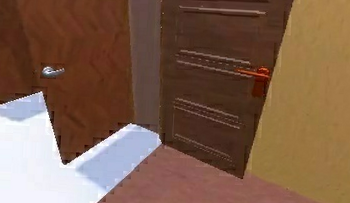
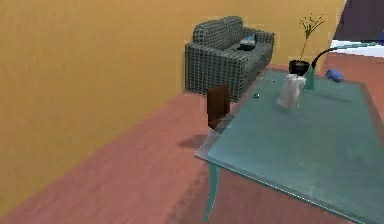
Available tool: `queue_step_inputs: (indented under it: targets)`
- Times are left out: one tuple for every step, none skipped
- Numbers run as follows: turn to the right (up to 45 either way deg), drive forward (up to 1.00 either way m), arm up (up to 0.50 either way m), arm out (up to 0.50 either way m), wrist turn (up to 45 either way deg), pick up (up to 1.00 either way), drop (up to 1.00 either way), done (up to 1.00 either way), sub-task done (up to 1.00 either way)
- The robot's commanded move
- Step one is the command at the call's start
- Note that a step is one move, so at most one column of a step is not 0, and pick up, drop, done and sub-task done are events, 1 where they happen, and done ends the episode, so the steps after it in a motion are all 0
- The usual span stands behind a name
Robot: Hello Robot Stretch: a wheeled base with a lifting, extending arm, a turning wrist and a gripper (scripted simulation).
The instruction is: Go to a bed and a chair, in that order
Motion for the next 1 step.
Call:
queue_step_inputs:
  targets:
    - [6.0, 0.00, 0.00, 0.00, 0.0, 0.00, 0.00, 0.00, 0.00]
